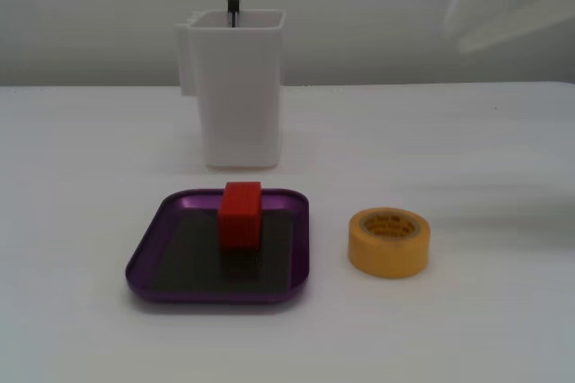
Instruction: Remove the cube from the box.
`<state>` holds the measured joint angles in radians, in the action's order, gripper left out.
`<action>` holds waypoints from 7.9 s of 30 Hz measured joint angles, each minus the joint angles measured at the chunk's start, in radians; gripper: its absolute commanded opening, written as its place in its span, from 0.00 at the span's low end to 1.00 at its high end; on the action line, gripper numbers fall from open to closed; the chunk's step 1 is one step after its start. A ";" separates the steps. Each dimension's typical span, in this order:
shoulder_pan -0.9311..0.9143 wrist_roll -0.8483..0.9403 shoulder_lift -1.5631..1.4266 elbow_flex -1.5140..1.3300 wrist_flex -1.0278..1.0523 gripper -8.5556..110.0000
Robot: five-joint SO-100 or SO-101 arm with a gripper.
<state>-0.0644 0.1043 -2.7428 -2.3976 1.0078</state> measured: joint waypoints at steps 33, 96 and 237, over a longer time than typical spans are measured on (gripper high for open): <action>0.049 -0.066 1.621 1.213 0.037 0.23; -0.081 0.123 0.796 0.140 -0.307 0.07; -0.049 0.054 -0.614 -0.695 -0.003 0.07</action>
<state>-0.1135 0.1580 -3.3563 -3.0925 1.0048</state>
